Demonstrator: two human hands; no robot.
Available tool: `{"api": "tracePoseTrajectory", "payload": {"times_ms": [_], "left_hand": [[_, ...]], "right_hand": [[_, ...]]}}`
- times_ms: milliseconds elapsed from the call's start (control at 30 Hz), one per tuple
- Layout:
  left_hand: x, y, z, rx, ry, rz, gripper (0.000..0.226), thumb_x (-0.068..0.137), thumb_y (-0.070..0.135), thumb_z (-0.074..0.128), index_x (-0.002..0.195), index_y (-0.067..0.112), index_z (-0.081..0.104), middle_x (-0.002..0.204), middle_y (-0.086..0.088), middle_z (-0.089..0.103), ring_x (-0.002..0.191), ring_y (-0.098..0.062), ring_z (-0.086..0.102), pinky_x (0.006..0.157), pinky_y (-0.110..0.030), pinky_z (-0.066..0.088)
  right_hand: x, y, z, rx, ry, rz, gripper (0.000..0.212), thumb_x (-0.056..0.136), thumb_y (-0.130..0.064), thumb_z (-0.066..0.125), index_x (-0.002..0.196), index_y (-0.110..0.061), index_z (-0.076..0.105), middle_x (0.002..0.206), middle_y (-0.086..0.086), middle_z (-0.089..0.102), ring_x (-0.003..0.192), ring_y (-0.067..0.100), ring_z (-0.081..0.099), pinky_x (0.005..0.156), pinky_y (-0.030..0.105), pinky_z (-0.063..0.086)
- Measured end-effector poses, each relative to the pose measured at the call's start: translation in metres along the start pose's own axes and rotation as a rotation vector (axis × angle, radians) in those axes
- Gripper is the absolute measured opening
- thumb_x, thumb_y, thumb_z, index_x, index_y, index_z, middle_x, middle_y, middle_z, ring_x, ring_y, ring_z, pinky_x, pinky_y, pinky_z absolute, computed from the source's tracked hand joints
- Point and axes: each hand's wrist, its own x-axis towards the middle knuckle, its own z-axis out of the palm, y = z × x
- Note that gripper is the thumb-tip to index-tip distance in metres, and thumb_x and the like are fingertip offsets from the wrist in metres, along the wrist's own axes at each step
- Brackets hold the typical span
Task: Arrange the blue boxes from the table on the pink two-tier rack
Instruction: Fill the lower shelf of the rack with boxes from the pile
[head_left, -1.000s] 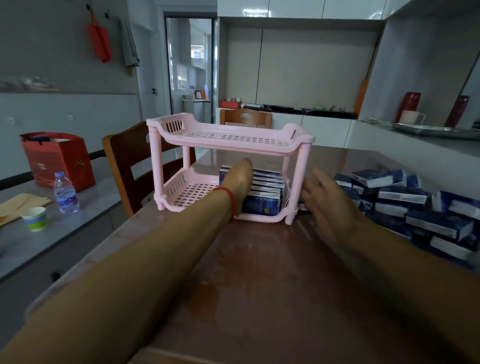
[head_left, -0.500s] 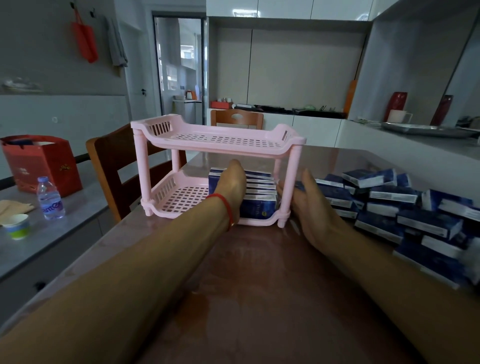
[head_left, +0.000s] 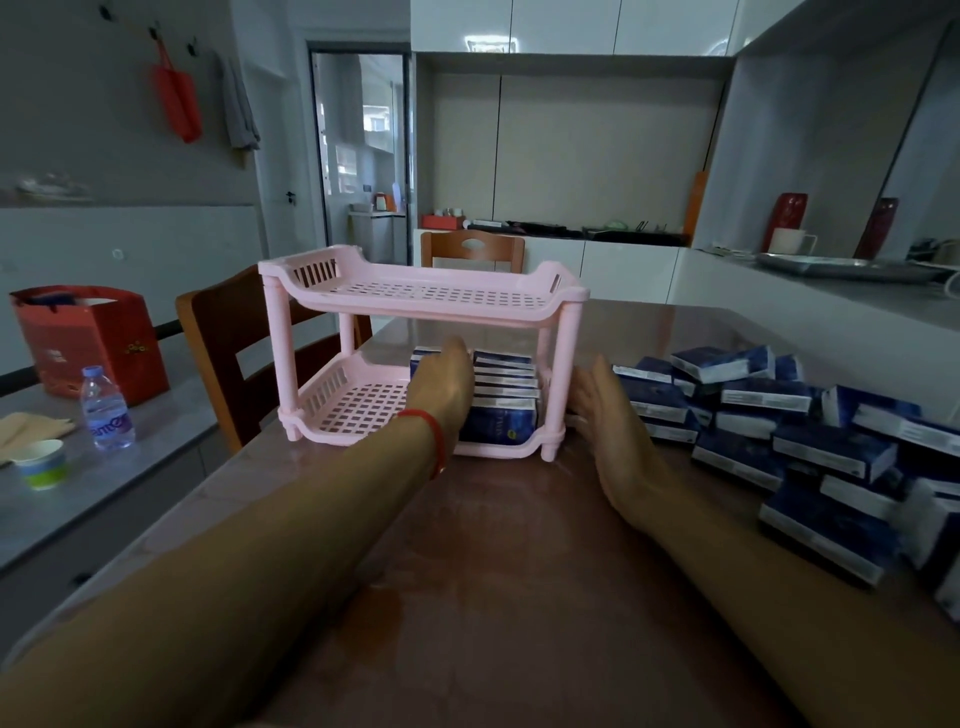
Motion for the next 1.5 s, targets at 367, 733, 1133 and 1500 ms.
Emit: {"api": "tracePoseTrajectory", "payload": {"times_ms": [367, 733, 1133, 1500], "left_hand": [[-0.078, -0.029, -0.024, 0.563, 0.023, 0.622, 0.032, 0.093, 0.017, 0.061, 0.124, 0.011, 0.057, 0.124, -0.006, 0.06, 0.115, -0.021, 0.055, 0.098, -0.029, 0.041], [-0.113, -0.042, 0.008, 0.829, -0.496, 0.996, 0.03, 0.088, 0.035, 0.071, 0.115, 0.025, 0.063, 0.113, 0.009, 0.057, 0.106, -0.004, 0.046, 0.097, -0.019, 0.036], [-0.118, -0.049, 0.041, 0.583, -0.658, 0.864, 0.04, 0.093, 0.027, 0.068, 0.131, 0.031, 0.058, 0.107, 0.003, 0.064, 0.094, -0.009, 0.061, 0.085, -0.031, 0.056], [-0.108, -0.054, 0.042, 0.55, -0.603, 0.74, 0.03, 0.089, 0.038, 0.071, 0.113, 0.02, 0.066, 0.091, -0.002, 0.067, 0.084, -0.018, 0.064, 0.078, -0.045, 0.058]], "right_hand": [[-0.068, -0.036, -0.022, -1.046, 0.214, -0.232, 0.027, 0.09, -0.025, 0.064, 0.116, -0.023, 0.057, 0.114, -0.003, 0.059, 0.103, 0.016, 0.058, 0.087, 0.035, 0.051], [-0.167, -0.055, -0.092, -1.725, 0.166, 0.057, 0.047, 0.098, -0.045, 0.045, 0.144, -0.033, 0.044, 0.148, -0.004, 0.043, 0.138, 0.02, 0.034, 0.113, 0.047, 0.024], [-0.18, -0.051, -0.098, -0.765, 0.302, -0.169, 0.02, 0.1, -0.039, 0.051, 0.113, -0.031, 0.063, 0.109, -0.019, 0.066, 0.098, -0.009, 0.06, 0.075, 0.012, 0.044], [-0.215, -0.058, -0.196, -1.534, 0.623, 0.015, 0.052, 0.083, -0.022, 0.071, 0.133, -0.025, 0.057, 0.139, 0.007, 0.049, 0.127, 0.032, 0.036, 0.101, 0.05, 0.035]]}}
